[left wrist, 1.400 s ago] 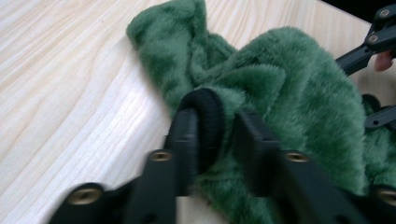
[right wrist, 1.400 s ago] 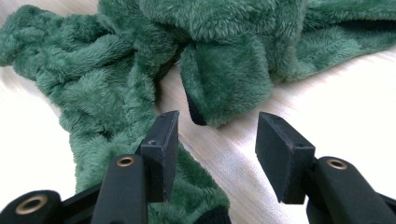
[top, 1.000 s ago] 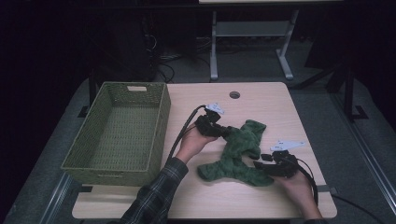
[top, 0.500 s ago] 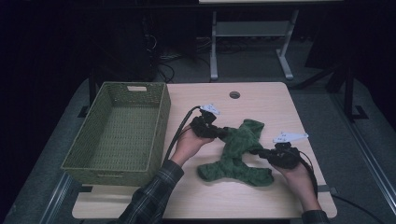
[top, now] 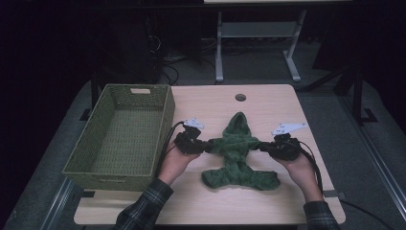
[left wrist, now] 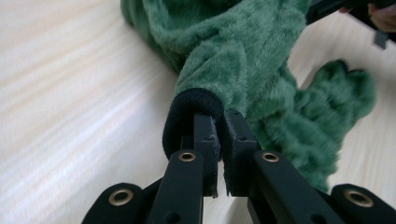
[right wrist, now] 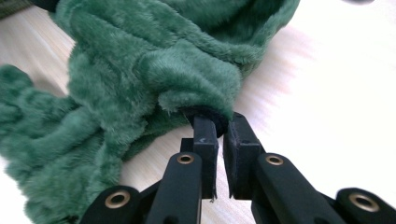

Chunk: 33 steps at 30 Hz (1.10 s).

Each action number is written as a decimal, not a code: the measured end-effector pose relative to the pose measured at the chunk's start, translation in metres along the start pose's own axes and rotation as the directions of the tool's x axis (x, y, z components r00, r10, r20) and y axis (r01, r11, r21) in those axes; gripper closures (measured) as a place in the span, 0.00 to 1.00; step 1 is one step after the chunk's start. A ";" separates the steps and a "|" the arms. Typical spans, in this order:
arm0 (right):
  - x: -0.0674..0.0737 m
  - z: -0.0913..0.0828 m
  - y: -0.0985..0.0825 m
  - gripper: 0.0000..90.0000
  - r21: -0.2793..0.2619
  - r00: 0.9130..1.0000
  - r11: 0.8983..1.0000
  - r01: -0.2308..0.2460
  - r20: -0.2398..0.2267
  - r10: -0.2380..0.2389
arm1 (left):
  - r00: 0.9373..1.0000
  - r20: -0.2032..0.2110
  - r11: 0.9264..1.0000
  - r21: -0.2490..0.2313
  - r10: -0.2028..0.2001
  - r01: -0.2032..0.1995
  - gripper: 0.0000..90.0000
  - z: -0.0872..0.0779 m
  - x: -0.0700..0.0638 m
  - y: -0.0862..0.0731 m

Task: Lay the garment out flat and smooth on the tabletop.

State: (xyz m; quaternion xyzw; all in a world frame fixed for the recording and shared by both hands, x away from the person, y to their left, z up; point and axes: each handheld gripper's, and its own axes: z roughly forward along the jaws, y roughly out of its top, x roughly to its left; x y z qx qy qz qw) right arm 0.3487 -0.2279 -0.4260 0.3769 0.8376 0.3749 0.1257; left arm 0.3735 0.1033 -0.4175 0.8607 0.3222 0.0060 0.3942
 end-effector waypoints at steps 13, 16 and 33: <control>-0.009 0.028 -0.019 0.94 0.103 0.999 0.994 -0.049 -0.017 0.051 | 1.000 -0.022 0.995 0.097 -0.001 0.003 0.95 0.033 0.013 -0.016; -0.007 0.031 -0.020 0.91 0.110 0.999 0.993 -0.044 -0.018 0.046 | 1.000 -0.028 0.995 0.098 0.005 -0.002 0.89 0.033 0.013 -0.016; -0.018 0.000 0.007 0.68 0.035 0.996 0.996 -0.084 -0.014 0.085 | 0.996 -0.071 0.999 -0.021 0.046 -0.048 0.57 -0.002 0.005 0.033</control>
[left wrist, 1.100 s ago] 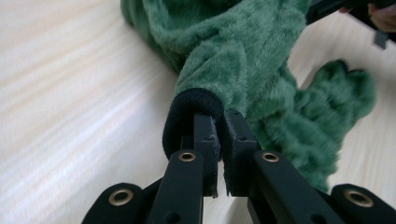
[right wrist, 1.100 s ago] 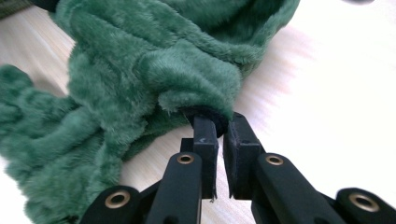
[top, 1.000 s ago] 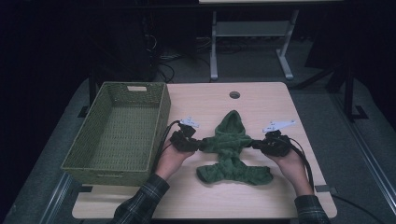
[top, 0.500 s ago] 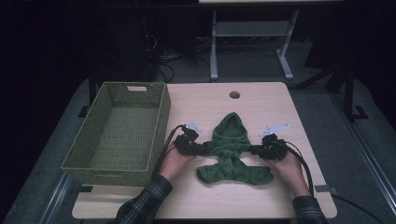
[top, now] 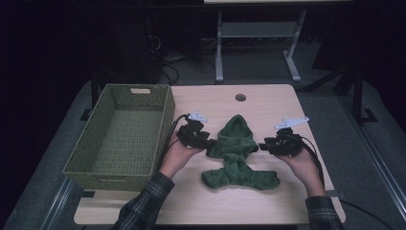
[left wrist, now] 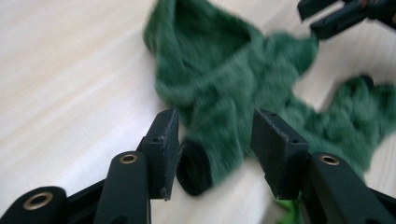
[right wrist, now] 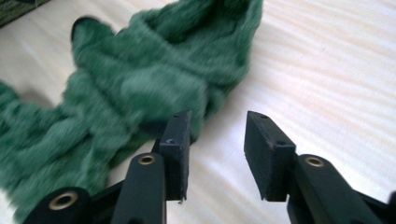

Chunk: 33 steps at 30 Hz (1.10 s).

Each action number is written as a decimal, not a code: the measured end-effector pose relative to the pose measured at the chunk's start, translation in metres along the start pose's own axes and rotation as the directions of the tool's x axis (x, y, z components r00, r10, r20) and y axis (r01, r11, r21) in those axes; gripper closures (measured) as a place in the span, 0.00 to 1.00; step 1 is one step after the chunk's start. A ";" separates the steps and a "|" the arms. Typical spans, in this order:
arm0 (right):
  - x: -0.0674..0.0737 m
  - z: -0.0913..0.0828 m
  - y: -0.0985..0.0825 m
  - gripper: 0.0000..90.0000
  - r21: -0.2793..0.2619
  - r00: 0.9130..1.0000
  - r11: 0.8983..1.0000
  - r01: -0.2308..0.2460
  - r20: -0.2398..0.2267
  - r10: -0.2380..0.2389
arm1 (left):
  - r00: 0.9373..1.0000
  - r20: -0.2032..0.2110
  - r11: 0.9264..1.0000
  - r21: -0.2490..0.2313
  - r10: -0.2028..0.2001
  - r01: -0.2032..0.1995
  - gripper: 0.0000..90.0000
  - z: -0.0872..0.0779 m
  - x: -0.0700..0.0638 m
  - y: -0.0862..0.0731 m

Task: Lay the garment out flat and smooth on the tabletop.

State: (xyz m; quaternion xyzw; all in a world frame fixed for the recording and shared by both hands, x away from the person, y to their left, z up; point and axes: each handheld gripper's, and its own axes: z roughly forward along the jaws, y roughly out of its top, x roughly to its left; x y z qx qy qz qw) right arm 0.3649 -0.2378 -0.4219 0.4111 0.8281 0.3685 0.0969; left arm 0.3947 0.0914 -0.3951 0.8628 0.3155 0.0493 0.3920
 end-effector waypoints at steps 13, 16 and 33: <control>-0.018 0.028 0.049 0.69 0.000 1.000 1.000 0.003 -0.014 -0.003 | 0.999 -0.013 0.999 0.016 -0.031 0.031 0.57 0.049 0.035 0.021; -0.022 0.036 0.051 0.69 0.030 1.000 1.000 -0.002 -0.027 0.003 | 0.999 -0.006 0.999 0.023 -0.037 0.037 0.57 0.058 0.042 0.018; -0.029 0.069 0.040 0.79 0.111 0.998 0.994 -0.019 -0.053 0.025 | 0.999 0.050 0.994 0.109 0.005 -0.011 0.76 0.088 0.043 0.011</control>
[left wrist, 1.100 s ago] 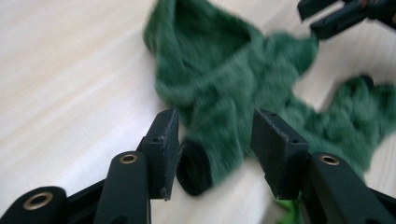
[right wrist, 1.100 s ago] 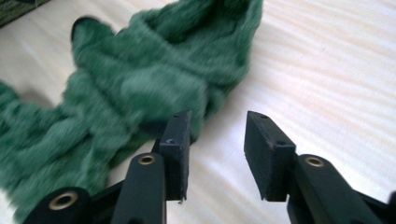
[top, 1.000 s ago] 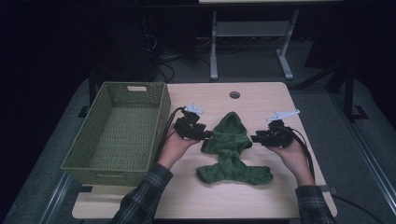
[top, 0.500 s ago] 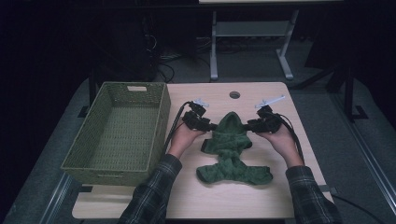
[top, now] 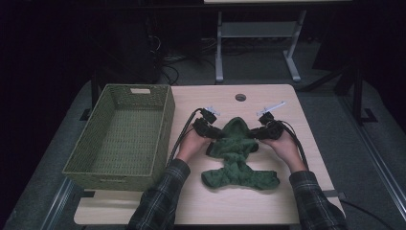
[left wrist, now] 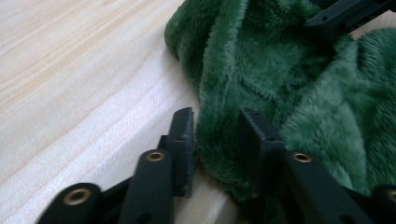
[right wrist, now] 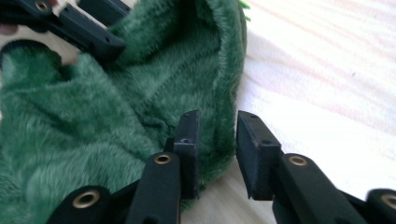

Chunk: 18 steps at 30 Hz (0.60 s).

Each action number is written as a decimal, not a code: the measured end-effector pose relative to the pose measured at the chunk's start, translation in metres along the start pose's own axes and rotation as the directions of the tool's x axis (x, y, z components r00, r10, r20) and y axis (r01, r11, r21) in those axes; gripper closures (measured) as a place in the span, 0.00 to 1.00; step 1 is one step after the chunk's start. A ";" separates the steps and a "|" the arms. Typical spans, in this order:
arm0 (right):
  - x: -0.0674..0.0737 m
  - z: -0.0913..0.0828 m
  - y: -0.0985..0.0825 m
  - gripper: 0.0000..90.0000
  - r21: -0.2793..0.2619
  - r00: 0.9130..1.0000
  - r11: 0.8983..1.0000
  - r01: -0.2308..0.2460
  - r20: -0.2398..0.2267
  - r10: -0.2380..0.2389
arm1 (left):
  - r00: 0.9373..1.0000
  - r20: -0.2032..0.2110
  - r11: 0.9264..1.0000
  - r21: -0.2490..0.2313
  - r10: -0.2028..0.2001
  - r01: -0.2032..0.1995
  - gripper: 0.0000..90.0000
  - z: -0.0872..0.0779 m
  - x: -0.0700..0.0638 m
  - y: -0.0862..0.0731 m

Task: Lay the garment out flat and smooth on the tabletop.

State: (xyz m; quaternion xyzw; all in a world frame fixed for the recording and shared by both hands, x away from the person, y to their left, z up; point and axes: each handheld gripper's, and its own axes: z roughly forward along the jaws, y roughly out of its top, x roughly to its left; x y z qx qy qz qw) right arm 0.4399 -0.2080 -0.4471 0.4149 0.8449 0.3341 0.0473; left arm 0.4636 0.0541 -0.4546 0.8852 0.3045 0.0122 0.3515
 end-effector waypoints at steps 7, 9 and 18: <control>-0.001 0.000 -0.005 0.96 0.005 0.999 1.000 0.012 0.033 -0.012 | 0.999 -0.033 0.999 0.035 0.031 -0.030 0.97 -0.008 -0.003 0.000; 0.000 -0.005 -0.003 0.97 -0.010 0.999 1.000 0.020 0.046 -0.019 | 0.999 -0.040 0.999 0.014 0.033 -0.032 0.97 -0.012 -0.005 0.001; -0.008 -0.035 0.009 0.99 -0.087 0.994 0.996 0.034 0.109 -0.024 | 0.990 -0.137 0.991 -0.122 0.042 -0.059 0.97 -0.033 -0.004 0.010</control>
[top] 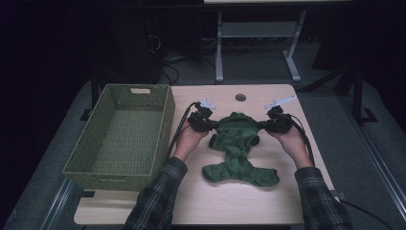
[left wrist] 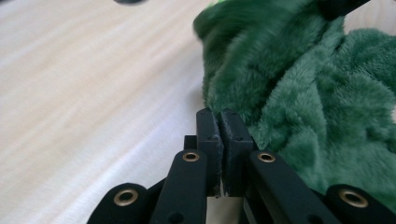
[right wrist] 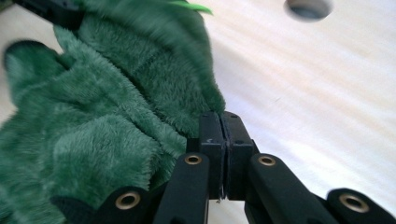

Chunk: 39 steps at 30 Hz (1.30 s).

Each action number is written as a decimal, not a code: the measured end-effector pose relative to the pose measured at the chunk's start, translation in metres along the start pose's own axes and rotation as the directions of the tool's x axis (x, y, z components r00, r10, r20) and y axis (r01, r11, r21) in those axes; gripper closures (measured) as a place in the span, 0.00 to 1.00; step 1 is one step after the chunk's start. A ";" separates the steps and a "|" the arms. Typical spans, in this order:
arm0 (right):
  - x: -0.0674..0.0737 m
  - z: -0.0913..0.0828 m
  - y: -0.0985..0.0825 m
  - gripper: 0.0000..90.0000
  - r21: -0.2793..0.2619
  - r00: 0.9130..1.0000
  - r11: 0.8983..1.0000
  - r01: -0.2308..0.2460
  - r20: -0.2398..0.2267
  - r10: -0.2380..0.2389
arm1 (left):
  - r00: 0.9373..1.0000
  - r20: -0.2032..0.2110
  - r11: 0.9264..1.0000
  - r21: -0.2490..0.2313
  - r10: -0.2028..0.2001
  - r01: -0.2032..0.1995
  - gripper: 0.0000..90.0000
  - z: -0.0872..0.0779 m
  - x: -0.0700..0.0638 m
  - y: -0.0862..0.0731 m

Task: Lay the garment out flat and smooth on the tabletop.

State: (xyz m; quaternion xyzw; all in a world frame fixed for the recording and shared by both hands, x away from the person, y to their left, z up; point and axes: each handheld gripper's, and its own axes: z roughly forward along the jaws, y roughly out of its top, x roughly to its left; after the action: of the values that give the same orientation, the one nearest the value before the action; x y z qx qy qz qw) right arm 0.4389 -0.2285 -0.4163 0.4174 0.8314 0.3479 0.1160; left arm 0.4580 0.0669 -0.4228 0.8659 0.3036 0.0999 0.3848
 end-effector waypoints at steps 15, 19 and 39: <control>-0.019 0.033 -0.021 1.00 0.091 0.999 0.995 -0.050 0.006 0.050 | 0.999 -0.021 0.997 0.066 -0.029 0.030 0.98 0.032 0.017 -0.021; -0.017 0.038 -0.022 0.95 0.100 0.999 0.994 -0.050 -0.002 0.050 | 0.999 -0.021 0.998 0.061 -0.029 0.031 0.91 0.031 0.016 -0.020; 0.009 -0.029 -0.016 0.70 -0.048 0.998 0.997 -0.052 -0.026 0.051 | 1.000 0.002 0.999 0.011 -0.030 0.030 0.34 -0.043 -0.031 -0.031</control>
State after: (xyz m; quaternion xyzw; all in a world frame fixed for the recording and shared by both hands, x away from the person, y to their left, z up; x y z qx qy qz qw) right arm 0.4097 -0.2424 -0.4051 0.4317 0.8130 0.3760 0.1069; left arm 0.4020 0.0902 -0.4141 0.8634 0.3168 0.0915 0.3818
